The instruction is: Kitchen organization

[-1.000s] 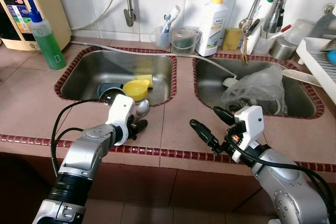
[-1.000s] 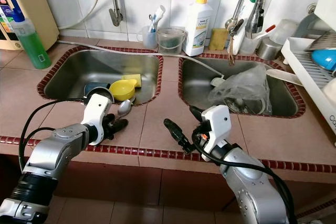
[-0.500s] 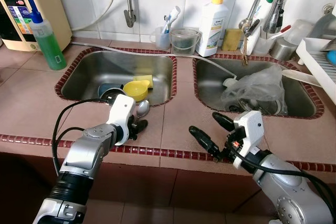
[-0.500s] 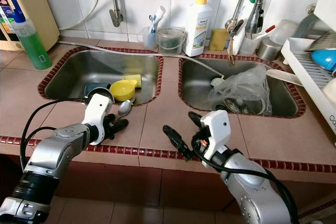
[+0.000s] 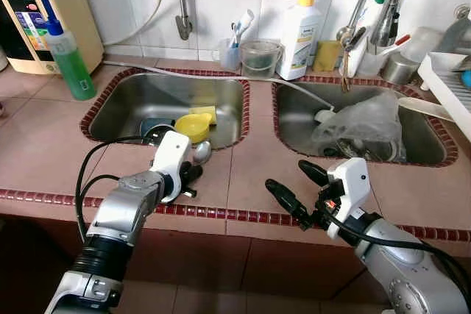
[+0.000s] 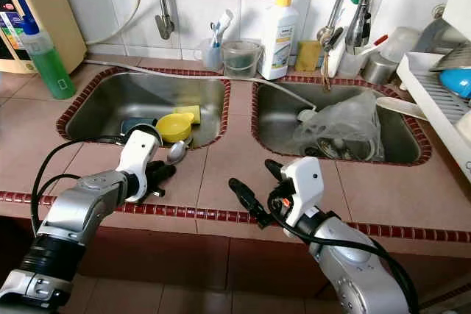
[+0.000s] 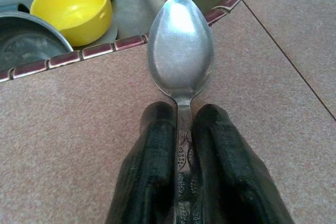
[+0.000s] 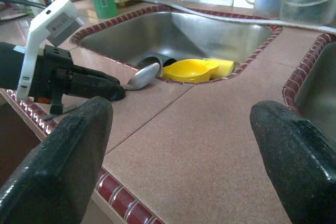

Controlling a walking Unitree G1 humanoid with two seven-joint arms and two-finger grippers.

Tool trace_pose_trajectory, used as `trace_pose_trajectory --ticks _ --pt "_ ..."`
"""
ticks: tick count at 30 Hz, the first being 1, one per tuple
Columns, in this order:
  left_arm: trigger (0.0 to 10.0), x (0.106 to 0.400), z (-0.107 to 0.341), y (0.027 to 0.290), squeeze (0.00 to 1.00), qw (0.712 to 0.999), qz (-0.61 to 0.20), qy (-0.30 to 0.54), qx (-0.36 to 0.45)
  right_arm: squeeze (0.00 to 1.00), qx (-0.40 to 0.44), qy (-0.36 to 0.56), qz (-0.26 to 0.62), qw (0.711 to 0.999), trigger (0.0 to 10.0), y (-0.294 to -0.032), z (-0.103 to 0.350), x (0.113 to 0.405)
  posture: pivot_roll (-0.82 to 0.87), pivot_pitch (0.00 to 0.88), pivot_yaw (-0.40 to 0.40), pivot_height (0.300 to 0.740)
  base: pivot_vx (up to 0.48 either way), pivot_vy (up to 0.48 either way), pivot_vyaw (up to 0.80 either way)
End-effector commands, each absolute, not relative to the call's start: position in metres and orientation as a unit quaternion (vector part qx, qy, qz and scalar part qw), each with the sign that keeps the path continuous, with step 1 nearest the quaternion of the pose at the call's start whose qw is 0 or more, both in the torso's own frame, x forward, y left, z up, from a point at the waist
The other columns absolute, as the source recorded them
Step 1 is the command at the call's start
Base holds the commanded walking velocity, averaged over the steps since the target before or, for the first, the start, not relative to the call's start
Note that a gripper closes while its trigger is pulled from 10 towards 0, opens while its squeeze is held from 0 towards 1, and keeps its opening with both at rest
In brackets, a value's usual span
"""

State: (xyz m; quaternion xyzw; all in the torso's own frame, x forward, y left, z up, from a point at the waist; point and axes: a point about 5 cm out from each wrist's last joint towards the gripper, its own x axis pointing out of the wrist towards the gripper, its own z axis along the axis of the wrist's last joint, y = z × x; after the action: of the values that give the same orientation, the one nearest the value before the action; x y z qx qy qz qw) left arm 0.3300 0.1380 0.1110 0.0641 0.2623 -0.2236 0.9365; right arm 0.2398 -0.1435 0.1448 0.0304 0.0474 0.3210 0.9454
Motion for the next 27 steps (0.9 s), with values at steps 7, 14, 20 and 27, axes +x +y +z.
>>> trace_pose_trajectory --ticks 7,14,20,27 --pt "0.0 0.331 0.105 0.127 0.0 0.925 -0.243 0.282 0.069 0.0 0.029 0.041 0.32 0.946 10.0 -0.143 0.149 0.236 -0.05 0.0 0.029 0.74 0.0 0.0 0.0" --pt "0.0 0.333 0.105 0.125 0.0 0.925 -0.249 0.28 0.068 0.0 0.028 0.041 0.315 0.948 10.0 -0.145 0.15 0.235 -0.05 0.0 0.032 0.74 0.0 0.0 0.0" --pt "0.0 0.334 0.11 0.125 0.0 0.929 -0.249 0.268 0.055 0.0 0.028 0.041 0.316 0.948 10.0 -0.144 0.149 0.235 -0.05 0.0 0.028 0.74 0.0 0.0 0.0" --pt "0.0 0.335 0.117 0.127 0.0 0.932 -0.259 0.249 0.046 0.0 0.026 0.041 0.322 0.945 10.0 -0.143 0.149 0.237 -0.03 0.0 0.016 0.74 0.0 0.0 0.0"
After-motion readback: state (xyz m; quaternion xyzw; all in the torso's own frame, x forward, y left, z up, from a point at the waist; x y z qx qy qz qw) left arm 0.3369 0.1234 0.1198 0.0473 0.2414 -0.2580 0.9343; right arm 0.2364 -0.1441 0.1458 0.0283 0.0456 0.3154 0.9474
